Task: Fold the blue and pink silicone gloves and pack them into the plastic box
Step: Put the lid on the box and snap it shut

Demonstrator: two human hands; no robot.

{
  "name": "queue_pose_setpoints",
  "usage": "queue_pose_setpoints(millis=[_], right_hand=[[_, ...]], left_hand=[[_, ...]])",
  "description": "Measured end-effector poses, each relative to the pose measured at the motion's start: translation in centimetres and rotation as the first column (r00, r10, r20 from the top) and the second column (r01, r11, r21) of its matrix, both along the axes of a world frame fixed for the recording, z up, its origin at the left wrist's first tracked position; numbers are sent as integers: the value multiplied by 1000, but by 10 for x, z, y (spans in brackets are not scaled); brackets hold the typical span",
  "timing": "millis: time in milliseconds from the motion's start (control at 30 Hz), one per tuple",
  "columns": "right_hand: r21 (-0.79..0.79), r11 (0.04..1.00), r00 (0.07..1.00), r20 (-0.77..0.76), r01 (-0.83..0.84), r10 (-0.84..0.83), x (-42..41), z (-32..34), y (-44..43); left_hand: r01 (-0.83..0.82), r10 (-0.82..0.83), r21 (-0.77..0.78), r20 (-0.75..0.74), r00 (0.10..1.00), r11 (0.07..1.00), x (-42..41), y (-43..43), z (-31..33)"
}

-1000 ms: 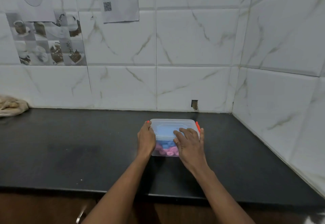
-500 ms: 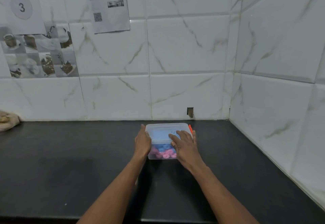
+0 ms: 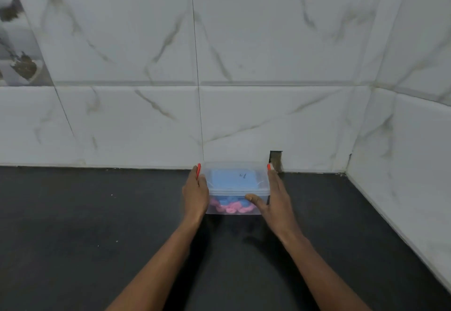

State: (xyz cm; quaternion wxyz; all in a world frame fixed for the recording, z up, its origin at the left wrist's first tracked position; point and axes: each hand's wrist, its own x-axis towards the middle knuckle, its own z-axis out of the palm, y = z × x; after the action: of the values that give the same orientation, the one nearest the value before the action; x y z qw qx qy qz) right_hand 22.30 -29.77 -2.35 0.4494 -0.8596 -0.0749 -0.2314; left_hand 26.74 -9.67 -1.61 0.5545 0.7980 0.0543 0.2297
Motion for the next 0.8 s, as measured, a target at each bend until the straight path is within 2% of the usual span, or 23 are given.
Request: queue_pose_setpoints(millis=[200, 433, 533, 567, 600, 633, 667, 700, 767, 800], right_hand=[[29, 998, 989, -131, -58, 62, 22, 14, 3], [-194, 981, 948, -316, -22, -41, 45, 39, 4], [-252, 967, 898, -431, -25, -89, 53, 45, 2], [-282, 959, 876, -469, -31, -110, 53, 46, 2], [-345, 938, 863, -481, -27, -152, 52, 48, 2], [-430, 903, 864, -459, -13, -206, 51, 52, 2], [-509, 861, 882, -404, 5, -244, 50, 57, 2], [-570, 822, 906, -342, 13, -251, 47, 62, 4], [-621, 783, 941, -273, -15, -199, 39, 74, 10], [-623, 780, 940, -292, -47, -176, 34, 80, 14]], left_hand=[[90, -84, 63, -82, 993, 994, 18, 3, 17], [247, -225, 75, -229, 947, 966, 44, 8, 48], [288, -261, 56, -289, 921, 956, 49, 9, 50], [294, -243, 98, -356, 902, 951, 51, 9, 50], [288, -166, 231, -435, 885, 929, 51, 9, 51], [276, -57, 410, -470, 881, 869, 51, 10, 53], [254, 19, 553, -440, 898, 793, 51, 9, 58], [238, 30, 632, -383, 923, 738, 48, 7, 62], [250, -38, 726, -296, 955, 640, 33, 1, 73], [277, -53, 762, -305, 951, 586, 24, -3, 76]])
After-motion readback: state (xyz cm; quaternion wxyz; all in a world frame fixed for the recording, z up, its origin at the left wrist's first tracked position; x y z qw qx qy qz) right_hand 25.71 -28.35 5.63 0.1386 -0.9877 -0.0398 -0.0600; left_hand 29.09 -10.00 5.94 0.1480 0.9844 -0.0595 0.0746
